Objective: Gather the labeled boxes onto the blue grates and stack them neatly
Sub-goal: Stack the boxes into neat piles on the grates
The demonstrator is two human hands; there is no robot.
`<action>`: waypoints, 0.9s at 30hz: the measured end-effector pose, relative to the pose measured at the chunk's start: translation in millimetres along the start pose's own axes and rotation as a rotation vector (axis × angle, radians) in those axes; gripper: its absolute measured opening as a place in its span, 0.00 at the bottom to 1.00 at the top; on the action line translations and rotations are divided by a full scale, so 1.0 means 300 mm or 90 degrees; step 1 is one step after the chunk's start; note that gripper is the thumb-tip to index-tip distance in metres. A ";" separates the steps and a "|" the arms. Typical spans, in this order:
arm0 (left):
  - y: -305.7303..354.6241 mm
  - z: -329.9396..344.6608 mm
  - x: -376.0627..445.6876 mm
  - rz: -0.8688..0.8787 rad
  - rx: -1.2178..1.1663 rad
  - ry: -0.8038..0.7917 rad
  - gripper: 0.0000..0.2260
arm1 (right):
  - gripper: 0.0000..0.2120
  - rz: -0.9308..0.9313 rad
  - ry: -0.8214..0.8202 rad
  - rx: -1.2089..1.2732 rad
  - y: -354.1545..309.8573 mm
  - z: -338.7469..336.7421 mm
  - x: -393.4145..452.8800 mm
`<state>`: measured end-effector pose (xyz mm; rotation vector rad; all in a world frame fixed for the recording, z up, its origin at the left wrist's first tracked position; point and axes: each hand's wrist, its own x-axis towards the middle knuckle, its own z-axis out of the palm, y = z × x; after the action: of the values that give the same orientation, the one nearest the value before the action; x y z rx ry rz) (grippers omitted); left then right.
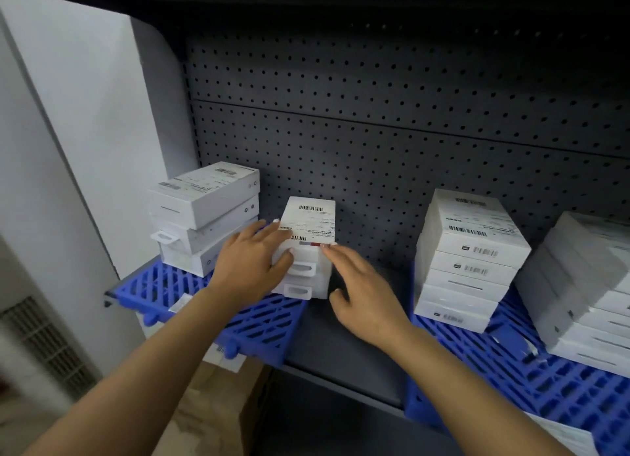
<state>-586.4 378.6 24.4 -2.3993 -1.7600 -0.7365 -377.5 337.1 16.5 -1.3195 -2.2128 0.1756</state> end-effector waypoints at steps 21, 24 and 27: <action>-0.259 0.049 0.136 0.215 -0.005 -0.025 0.27 | 0.19 0.104 0.173 -0.130 -0.124 0.193 0.110; -0.270 0.066 0.143 0.229 -0.040 -0.033 0.27 | 0.18 0.114 0.226 -0.164 -0.133 0.205 0.129; -0.277 0.069 0.147 0.241 -0.067 -0.055 0.28 | 0.16 0.118 0.261 -0.186 -0.139 0.197 0.147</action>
<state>-645.7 452.6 6.7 -2.7560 -1.2555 -0.6976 -456.3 362.7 -0.1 -1.5553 -1.8151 -0.3350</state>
